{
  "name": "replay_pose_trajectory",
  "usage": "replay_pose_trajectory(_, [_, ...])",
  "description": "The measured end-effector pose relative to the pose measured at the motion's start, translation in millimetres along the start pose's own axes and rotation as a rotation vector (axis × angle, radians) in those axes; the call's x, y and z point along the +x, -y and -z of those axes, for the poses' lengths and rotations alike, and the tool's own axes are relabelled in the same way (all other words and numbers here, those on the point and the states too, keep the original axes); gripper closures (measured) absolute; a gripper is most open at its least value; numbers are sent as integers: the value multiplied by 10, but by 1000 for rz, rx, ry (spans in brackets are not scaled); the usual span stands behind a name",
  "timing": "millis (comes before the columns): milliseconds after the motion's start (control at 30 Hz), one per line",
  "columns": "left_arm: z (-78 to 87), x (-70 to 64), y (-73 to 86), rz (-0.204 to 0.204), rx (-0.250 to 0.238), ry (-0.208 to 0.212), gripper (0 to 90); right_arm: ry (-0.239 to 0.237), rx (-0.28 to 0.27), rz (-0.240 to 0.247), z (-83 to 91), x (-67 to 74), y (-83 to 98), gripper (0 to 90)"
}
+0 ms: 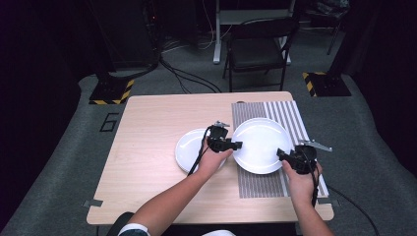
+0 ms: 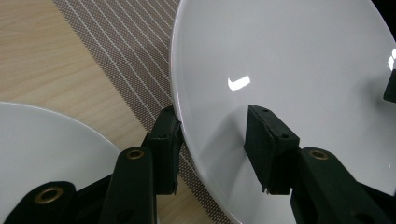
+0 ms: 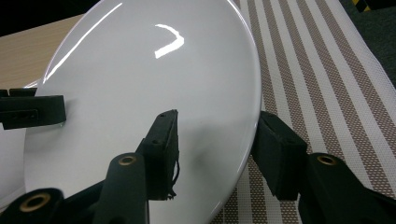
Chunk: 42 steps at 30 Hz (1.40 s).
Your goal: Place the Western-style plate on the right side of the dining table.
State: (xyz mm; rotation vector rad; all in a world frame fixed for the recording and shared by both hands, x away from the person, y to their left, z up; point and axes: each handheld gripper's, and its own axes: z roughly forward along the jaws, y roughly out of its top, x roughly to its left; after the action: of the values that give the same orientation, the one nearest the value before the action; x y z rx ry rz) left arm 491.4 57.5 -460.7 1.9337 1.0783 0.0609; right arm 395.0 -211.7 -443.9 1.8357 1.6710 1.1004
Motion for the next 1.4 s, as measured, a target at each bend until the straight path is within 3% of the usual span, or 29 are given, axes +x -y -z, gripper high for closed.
replay_pose_trajectory(600, [-94,-146,-38,-21,12,14,564,21,-5,-20,69,-154,46,513])
replay_pose_trajectory(1400, [-185,-191,-40,-31,29,18,564,39,9,-34,35,-261,115,513])
